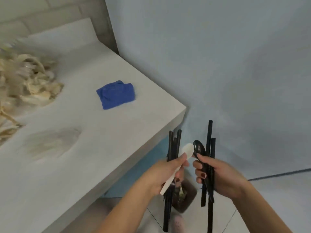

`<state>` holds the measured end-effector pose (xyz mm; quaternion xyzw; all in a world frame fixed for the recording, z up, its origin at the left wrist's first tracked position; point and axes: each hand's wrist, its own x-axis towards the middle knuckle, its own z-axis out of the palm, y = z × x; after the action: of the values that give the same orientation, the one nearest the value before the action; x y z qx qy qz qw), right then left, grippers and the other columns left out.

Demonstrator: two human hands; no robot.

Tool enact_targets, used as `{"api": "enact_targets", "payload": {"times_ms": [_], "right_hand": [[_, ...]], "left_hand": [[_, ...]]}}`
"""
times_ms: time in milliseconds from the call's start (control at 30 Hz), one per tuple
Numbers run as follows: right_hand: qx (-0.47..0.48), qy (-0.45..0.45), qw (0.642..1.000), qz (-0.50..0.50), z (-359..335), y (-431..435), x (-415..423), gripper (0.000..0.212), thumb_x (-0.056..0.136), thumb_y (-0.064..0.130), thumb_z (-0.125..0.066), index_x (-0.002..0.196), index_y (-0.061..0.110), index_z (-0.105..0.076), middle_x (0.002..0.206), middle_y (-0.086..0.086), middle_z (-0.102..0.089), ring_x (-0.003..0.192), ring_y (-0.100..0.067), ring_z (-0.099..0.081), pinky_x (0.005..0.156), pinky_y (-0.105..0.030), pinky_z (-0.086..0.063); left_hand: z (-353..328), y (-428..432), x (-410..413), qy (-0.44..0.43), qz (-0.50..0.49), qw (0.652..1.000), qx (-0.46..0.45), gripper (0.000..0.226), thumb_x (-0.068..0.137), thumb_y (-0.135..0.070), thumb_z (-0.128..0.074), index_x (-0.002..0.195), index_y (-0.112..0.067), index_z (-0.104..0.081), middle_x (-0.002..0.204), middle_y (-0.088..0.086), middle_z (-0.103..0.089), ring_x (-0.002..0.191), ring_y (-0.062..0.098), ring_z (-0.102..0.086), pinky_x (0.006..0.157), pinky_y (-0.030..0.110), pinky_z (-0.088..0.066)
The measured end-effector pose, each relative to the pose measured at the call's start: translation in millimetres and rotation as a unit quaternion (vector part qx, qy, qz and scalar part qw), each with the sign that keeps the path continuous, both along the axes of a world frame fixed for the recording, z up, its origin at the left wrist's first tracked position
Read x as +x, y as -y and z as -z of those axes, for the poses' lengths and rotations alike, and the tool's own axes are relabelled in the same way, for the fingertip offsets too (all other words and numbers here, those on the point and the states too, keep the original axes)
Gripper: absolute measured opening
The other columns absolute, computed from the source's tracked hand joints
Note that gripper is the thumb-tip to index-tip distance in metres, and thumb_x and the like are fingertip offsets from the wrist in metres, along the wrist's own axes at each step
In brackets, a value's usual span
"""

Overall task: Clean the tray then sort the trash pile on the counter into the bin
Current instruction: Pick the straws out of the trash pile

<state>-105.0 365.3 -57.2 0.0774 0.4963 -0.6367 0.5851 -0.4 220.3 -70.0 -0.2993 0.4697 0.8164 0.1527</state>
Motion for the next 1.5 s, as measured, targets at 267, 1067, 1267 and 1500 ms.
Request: {"api": "enact_targets", "payload": {"times_ms": [267,1067,1267,1500], "right_hand": [[0.233,0.125,0.964,-0.033,217.0,-51.8,-9.0,0.010,0.082,0.008,-0.063,0.080,0.000,-0.057,0.061,-0.010,-0.049,0.048,-0.021,-0.045,0.053,-0.033,-0.044],[0.347,0.168,0.922,-0.037,562.8,-53.1,-42.3,0.045,0.079,0.016,-0.072,0.116,0.001,-0.051,0.108,-0.018,-0.065,0.098,-0.036,-0.065,0.081,-0.048,-0.057],[0.306,0.118,0.942,0.076,538.8,-56.7,-34.0,0.060,0.082,0.015,-0.069,0.133,0.007,-0.039,0.127,-0.022,-0.048,0.114,-0.039,-0.053,0.086,-0.046,-0.052],[0.276,-0.007,0.960,0.039,470.0,-45.0,-13.5,0.060,0.090,0.014,-0.060,0.143,0.015,-0.031,0.134,-0.019,-0.050,0.121,-0.037,-0.051,0.097,-0.049,-0.045]], "left_hand": [[221.0,-40.3,-9.8,0.270,-0.012,0.961,0.057,0.037,0.091,-0.040,-0.057,0.095,-0.004,-0.062,0.046,-0.002,-0.044,0.036,0.010,-0.039,0.039,0.021,-0.032],[536.1,-89.6,-69.4,0.408,-0.249,0.851,0.218,0.042,0.088,-0.030,-0.063,0.109,0.003,-0.050,0.103,0.028,-0.063,0.096,0.044,-0.062,0.090,0.055,-0.050],[512.8,-98.6,-61.2,0.402,-0.328,0.844,0.136,0.027,0.093,-0.024,-0.057,0.110,-0.007,-0.045,0.108,0.024,-0.058,0.099,0.038,-0.059,0.087,0.044,-0.050],[458.1,-97.9,-33.0,0.335,-0.268,0.903,-0.019,0.025,0.093,-0.020,-0.054,0.115,-0.006,-0.058,0.103,0.011,-0.061,0.100,0.027,-0.055,0.088,0.037,-0.046]]}}
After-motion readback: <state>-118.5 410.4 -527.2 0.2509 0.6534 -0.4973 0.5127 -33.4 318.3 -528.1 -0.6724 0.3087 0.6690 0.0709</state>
